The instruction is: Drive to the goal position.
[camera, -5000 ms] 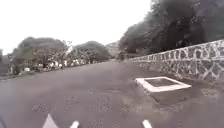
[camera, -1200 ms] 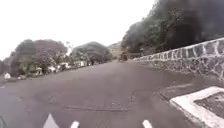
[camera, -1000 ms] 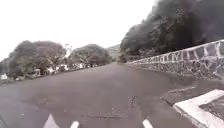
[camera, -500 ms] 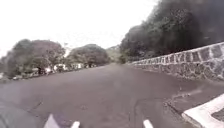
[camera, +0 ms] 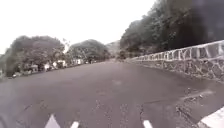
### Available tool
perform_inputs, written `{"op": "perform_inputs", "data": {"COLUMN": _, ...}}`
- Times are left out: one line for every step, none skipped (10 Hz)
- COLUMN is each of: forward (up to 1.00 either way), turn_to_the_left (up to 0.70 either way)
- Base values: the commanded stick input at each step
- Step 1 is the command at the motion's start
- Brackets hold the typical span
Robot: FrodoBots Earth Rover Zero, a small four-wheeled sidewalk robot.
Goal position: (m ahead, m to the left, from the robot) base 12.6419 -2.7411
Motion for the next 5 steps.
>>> {"op": "perform_inputs", "data": {"forward": 0.5, "turn_to_the_left": 0.0}}
{"op": "perform_inputs", "data": {"forward": 0.5, "turn_to_the_left": -0.04}}
{"op": "perform_inputs", "data": {"forward": 0.5, "turn_to_the_left": -0.5}}
{"op": "perform_inputs", "data": {"forward": 0.5, "turn_to_the_left": -0.5}}
{"op": "perform_inputs", "data": {"forward": 0.5, "turn_to_the_left": -0.5}}
